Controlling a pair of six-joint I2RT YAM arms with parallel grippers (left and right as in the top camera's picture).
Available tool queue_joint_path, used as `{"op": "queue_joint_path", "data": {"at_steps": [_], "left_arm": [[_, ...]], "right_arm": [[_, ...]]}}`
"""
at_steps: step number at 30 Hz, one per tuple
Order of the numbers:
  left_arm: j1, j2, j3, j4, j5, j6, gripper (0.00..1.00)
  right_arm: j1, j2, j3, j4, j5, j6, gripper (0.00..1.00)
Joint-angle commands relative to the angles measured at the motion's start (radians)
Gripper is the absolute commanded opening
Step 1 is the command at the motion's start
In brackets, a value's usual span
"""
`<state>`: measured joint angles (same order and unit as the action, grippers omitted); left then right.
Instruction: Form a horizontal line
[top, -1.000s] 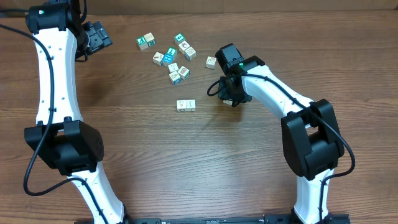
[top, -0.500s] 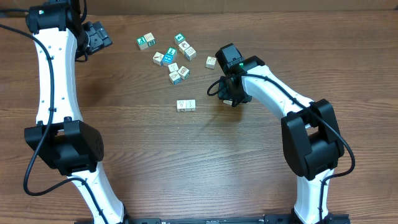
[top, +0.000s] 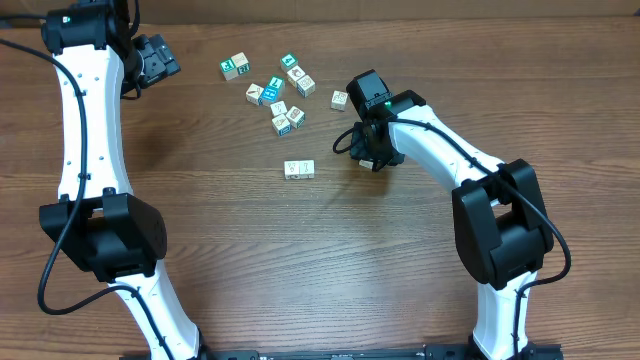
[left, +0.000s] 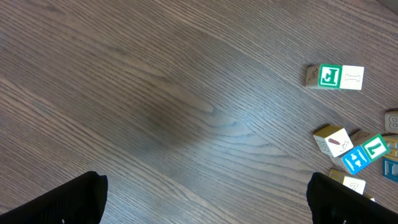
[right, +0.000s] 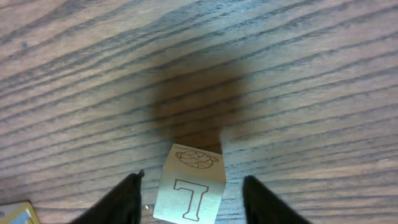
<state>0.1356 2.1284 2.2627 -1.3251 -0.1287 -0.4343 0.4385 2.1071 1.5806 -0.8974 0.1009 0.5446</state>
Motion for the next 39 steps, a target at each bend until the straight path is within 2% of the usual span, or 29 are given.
{"op": "queue_joint_path", "data": {"at_steps": [1, 2, 3, 4, 5, 14, 23, 36, 39], "left_arm": [[0.001, -0.01, 0.014, -0.003, -0.01, 0.019, 1.0], [0.001, -0.01, 0.014, -0.003, -0.01, 0.019, 0.99], [0.001, -0.01, 0.014, -0.003, -0.01, 0.019, 1.0], [0.0, -0.01, 0.014, -0.003, -0.01, 0.019, 1.0], [0.001, -0.01, 0.014, -0.003, -0.01, 0.019, 1.0], [0.0, -0.01, 0.014, -0.003, -0.01, 0.019, 0.99], [0.001, -0.01, 0.014, -0.003, -0.01, 0.019, 1.0], [0.001, -0.01, 0.014, -0.003, -0.01, 0.019, 1.0], [0.001, -0.01, 0.014, -0.003, -0.01, 0.019, 1.0]], "right_arm": [[-0.002, 0.014, -0.01, 0.005, 0.002, 0.005, 0.68], [-0.002, 0.014, -0.01, 0.005, 0.002, 0.005, 0.71], [-0.002, 0.014, -0.01, 0.005, 0.002, 0.005, 0.79], [-0.002, 0.014, -0.01, 0.005, 0.002, 0.005, 0.92], [-0.002, 0.014, -0.01, 0.005, 0.002, 0.005, 1.0], [-0.002, 0.014, -0.01, 0.005, 0.002, 0.005, 1.0], [-0.002, 0.014, -0.01, 0.002, 0.002, 0.005, 0.77], [-0.002, 0.014, -0.01, 0.002, 0.002, 0.001, 0.74], [-0.002, 0.014, -0.01, 0.002, 0.002, 0.001, 0.7]]}}
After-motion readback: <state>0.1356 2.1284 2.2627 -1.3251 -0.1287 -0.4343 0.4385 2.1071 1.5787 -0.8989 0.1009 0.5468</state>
